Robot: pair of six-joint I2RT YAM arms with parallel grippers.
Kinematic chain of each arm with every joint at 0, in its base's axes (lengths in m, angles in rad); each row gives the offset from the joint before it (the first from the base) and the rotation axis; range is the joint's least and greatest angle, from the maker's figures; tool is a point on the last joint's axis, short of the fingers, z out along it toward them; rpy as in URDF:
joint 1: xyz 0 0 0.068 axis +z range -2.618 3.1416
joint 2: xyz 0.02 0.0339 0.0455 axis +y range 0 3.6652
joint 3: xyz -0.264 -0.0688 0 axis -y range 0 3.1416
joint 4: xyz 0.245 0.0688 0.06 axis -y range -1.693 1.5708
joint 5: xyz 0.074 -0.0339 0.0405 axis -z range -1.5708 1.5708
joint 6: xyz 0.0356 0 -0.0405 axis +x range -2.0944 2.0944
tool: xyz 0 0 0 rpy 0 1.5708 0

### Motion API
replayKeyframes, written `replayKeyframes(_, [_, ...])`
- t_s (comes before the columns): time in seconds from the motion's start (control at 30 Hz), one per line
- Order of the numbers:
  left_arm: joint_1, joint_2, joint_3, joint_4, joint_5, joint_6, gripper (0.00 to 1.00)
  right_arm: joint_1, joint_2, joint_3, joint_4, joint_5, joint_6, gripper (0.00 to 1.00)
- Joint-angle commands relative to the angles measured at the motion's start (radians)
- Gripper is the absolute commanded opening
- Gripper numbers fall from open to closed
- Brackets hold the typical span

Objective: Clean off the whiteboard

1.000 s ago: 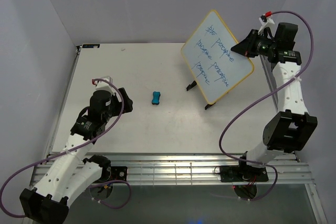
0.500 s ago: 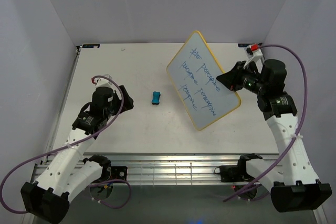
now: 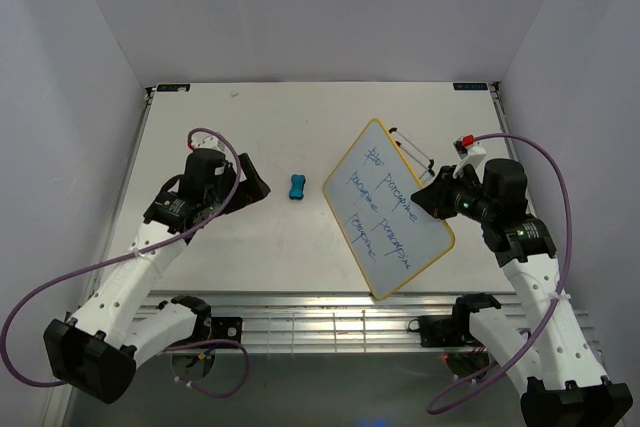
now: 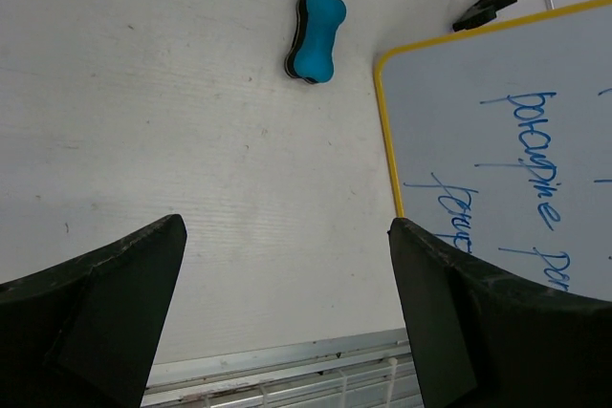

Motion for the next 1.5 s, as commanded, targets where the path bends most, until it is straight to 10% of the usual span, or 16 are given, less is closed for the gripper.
replayKeyframes(0.0, [-0.031,0.016,0.005,-0.014,0.036,-0.026,0.98,0.018,-0.044,0.012,0.087,-0.013,-0.041,0.08])
replayKeyframes(0.5, [-0.275,0.469,0.286,-0.025,-0.189,-0.021,0.98,0.046,-0.072,0.013,0.038,-0.018,-0.101,0.08])
replayKeyframes(0.97, [-0.259,0.259,0.230,-0.068,-0.416,-0.041,0.98,0.047,-0.086,-0.065,0.118,0.011,-0.072,0.08])
replayKeyframes(1.47, [-0.252,0.361,0.415,-0.106,-0.415,0.048,0.98,0.049,-0.059,-0.053,0.104,0.004,-0.080,0.08])
